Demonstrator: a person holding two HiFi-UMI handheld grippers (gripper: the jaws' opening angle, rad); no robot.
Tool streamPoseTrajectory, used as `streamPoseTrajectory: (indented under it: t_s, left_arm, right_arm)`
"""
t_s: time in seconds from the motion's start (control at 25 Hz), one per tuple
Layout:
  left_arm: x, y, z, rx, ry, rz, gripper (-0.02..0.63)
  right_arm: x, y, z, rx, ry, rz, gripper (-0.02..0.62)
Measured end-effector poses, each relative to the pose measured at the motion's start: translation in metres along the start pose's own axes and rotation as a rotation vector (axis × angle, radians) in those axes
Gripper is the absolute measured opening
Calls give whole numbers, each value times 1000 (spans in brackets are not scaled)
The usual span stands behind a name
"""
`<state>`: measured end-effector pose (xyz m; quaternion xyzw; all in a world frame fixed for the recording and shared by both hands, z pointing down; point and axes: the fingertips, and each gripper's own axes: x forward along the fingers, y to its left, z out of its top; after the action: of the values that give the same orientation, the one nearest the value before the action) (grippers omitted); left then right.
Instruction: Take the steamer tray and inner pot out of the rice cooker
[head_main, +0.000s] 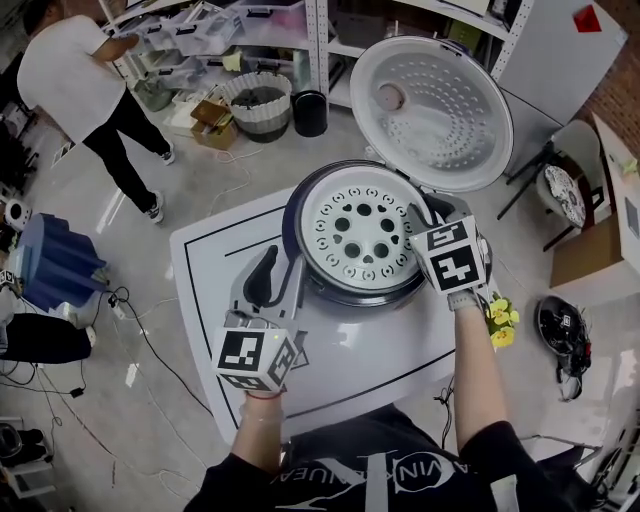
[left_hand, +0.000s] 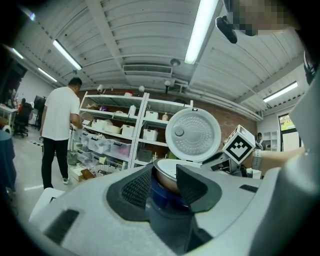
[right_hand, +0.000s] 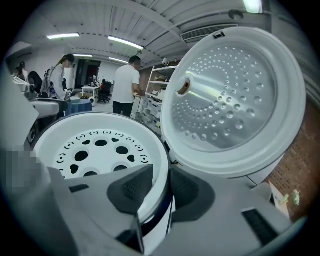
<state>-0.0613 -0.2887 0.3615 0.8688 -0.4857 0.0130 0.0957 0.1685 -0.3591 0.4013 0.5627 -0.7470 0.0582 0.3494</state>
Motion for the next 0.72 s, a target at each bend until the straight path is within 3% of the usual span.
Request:
streamPoseTrajectory:
  t_s: [0.32,0.72]
  left_arm:
    - [3,14,-1,2,-2,7,132]
    - [28,4,21,60,-15,-56,132]
  right_arm:
    - [-7,-2,17,-13,-101,-38,89]
    - [-4,-5,23,-17,-166,25,89]
